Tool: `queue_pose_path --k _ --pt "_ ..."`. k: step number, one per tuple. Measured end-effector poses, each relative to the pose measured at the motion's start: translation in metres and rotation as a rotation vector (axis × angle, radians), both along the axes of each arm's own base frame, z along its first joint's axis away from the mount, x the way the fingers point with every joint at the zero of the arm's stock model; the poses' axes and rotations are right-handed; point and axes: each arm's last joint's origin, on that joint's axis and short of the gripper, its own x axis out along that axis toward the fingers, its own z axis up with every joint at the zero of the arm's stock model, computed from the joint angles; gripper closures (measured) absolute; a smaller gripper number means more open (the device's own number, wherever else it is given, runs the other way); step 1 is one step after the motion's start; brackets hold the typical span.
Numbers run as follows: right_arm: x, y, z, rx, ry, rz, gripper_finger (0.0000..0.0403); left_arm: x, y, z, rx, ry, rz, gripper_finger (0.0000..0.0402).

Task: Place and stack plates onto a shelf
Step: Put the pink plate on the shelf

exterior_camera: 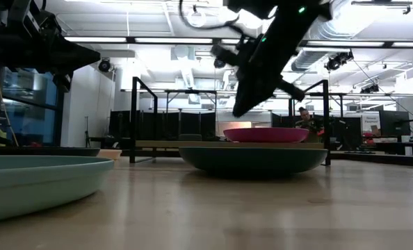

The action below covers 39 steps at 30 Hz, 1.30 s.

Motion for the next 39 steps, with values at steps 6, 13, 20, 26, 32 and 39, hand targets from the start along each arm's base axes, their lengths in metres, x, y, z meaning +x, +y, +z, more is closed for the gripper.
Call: queue_pose_path --k 6,13,20,26,32,39 --pt "0.008 -0.008 -0.018 0.004 0.061 -0.044 0.0402 0.0 0.0 0.0 0.0 -0.001 0.0 0.0401" --pt "0.009 -0.03 -0.021 -0.012 0.082 -0.089 0.0403 0.0 0.0 0.0 0.0 -0.001 0.0 0.0401" --pt "0.008 -0.038 -0.022 -0.028 0.116 -0.06 0.0403 0.0 0.0 0.0 0.0 0.0 0.0 0.0401" --pt "0.008 -0.04 -0.022 -0.053 0.138 -0.029 0.0403 0.0 0.0 0.0 0.0 -0.001 0.0 0.0401" --pt "0.007 -0.048 -0.022 -0.074 0.157 -0.018 0.0403 0.0 0.0 0.0 0.0 0.0 0.0 0.0401" --pt "0.006 -0.061 -0.022 -0.092 0.177 -0.025 0.0403 0.0 0.0 0.0 0.0 0.0 0.0 0.0401"
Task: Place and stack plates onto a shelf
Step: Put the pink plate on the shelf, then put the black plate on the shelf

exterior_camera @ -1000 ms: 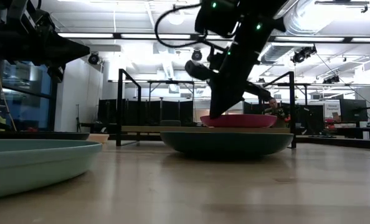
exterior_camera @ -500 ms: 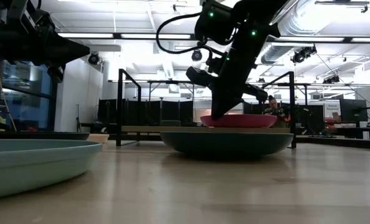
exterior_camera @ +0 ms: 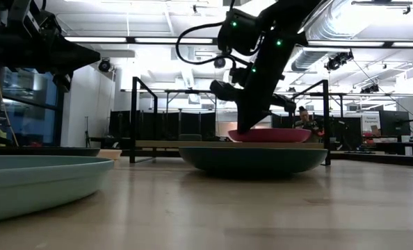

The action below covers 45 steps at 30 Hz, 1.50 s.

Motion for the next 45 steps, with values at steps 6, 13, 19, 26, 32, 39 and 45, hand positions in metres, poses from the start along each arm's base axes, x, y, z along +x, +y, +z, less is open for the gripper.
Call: queue_pose_path --k 6,13,19,26,32,39,45 --pt "0.0 -0.005 0.001 0.006 -0.012 0.0 0.0403 0.0 0.0 0.0 0.0 0.0 0.0 0.0401" --pt "-0.002 0.012 0.05 -0.055 -0.105 0.257 0.0403 0.0 0.0 0.0 0.0 0.0 0.0 0.0401" --pt "-0.038 0.041 0.076 0.051 -0.134 0.642 0.0403 0.0 0.0 0.0 0.0 0.0 0.0 0.0401" --pt "-0.104 0.071 0.072 0.191 -0.359 0.677 0.0403 0.0 0.0 0.0 0.0 -0.001 0.0 0.0401" --pt "-0.131 0.085 0.073 0.126 -0.785 0.645 0.0403 0.0 0.0 0.0 0.0 -0.001 0.0 0.0401" --pt "-0.136 0.087 0.075 -0.093 -0.853 0.792 0.0403 0.0 0.0 0.0 0.0 -0.001 0.0 0.0401" --pt "-0.136 0.088 0.075 -0.099 -0.849 0.823 0.0403 0.0 0.0 0.0 0.0 -0.001 0.0 0.0401"
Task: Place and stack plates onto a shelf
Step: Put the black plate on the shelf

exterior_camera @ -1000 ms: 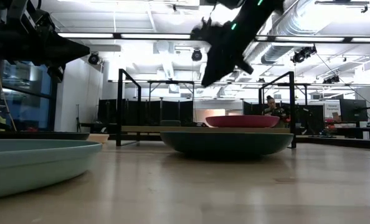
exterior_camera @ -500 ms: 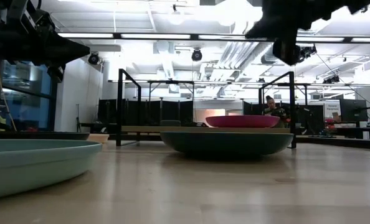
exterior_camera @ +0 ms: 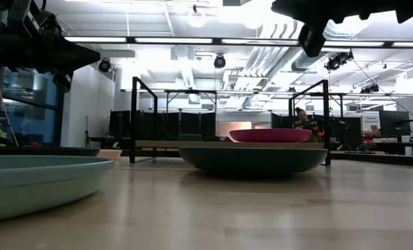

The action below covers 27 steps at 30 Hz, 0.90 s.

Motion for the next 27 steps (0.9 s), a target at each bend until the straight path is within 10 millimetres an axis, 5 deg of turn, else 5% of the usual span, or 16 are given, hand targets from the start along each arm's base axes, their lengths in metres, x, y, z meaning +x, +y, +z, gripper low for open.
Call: queue_pose_path --k 15,27 --pt "0.0 0.0 0.001 -0.023 -0.003 0.016 0.0403 0.0 0.0 0.002 -0.001 -0.017 0.0 0.0401" --pt "0.0 0.0 0.001 -0.023 -0.004 0.019 0.0403 -0.012 0.004 0.04 -0.305 -0.509 0.027 0.0401"
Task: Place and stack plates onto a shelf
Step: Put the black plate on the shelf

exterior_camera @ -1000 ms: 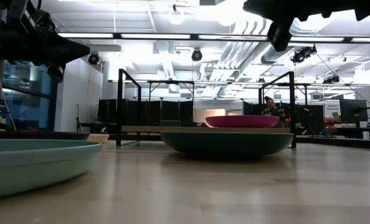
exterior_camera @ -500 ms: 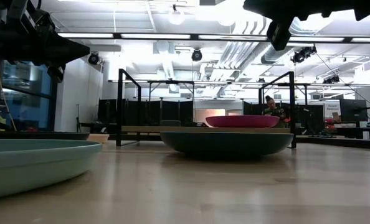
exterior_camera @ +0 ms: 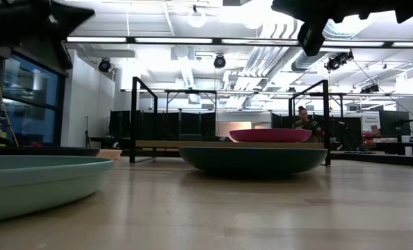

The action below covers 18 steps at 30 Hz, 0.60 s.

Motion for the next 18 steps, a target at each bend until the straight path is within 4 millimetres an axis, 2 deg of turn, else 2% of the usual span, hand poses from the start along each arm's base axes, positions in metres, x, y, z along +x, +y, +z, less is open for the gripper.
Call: queue_pose_path --k 3,8,18 --pt "0.0 0.0 0.0 0.0 0.0 0.0 0.0403 -0.005 0.0 0.011 -0.023 -0.102 -0.009 0.0398" --pt "0.0 0.0 0.0 0.0 0.0 0.0 0.0403 0.0 0.0 0.037 0.019 -0.038 0.023 0.0364" --pt "0.0 0.0 0.001 0.002 -0.009 0.0 0.0403 0.044 -0.002 0.102 0.071 0.145 0.039 0.0247"
